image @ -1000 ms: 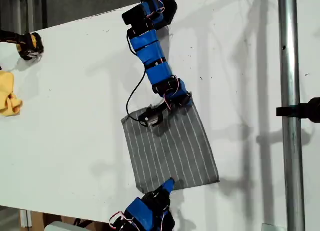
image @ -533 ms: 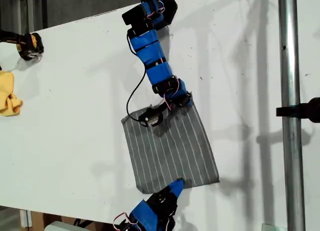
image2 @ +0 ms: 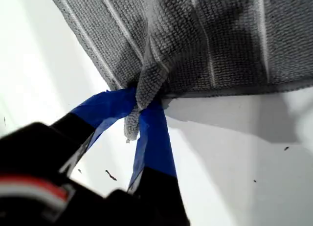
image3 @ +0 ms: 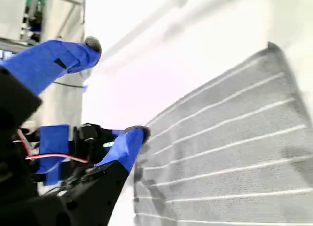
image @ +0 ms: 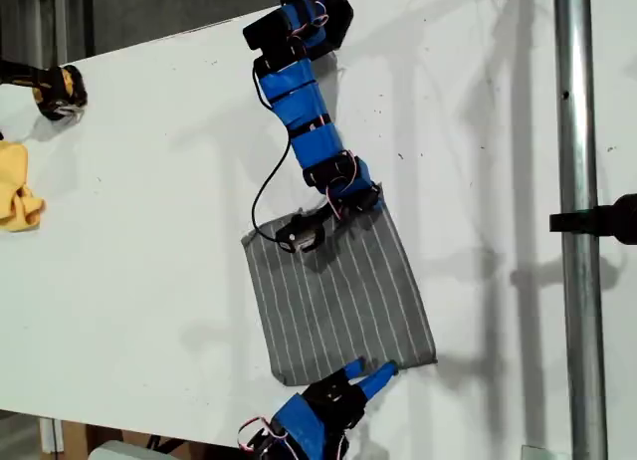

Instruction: Grasp corners of a towel and fold twice.

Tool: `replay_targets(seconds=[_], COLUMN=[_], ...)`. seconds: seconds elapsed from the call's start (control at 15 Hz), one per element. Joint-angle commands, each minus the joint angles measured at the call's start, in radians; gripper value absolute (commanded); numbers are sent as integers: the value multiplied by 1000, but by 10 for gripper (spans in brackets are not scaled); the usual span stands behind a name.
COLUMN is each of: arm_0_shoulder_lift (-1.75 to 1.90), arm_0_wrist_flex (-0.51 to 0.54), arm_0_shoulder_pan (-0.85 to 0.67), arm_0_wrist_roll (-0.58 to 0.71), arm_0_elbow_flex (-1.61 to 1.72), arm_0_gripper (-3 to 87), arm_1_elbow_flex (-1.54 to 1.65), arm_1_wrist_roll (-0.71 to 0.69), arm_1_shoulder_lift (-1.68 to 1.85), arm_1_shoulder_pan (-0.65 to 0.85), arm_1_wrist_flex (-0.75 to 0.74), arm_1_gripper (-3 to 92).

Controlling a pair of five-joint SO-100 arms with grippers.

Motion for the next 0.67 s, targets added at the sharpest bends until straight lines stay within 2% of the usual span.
replay_targets(seconds=[0.0, 0.13, 0.47, 0.6], arm_0_shoulder_lift=[29, 44, 29, -58], arm_0_wrist_flex=[-21, -74, -244, -262], arm_0_shoulder_pan=[2, -9, 51, 97], arm_0_wrist_roll=[-58, -186, -612, -710], arm_0_elbow_flex=[48, 144, 357, 330], arm_0_gripper=[281, 276, 256, 267], arm_1_elbow_flex=[-58, -58, -55, -55], arm_1_wrist_roll=[-2, -2, -11, -18], arm_1_shoulder_lift=[15, 15, 15, 11], arm_1_shoulder_pan=[8, 8, 17, 18], arm_1_wrist_flex=[-11, -11, -2, 0], arm_1_gripper=[-2, -2, -2, -2])
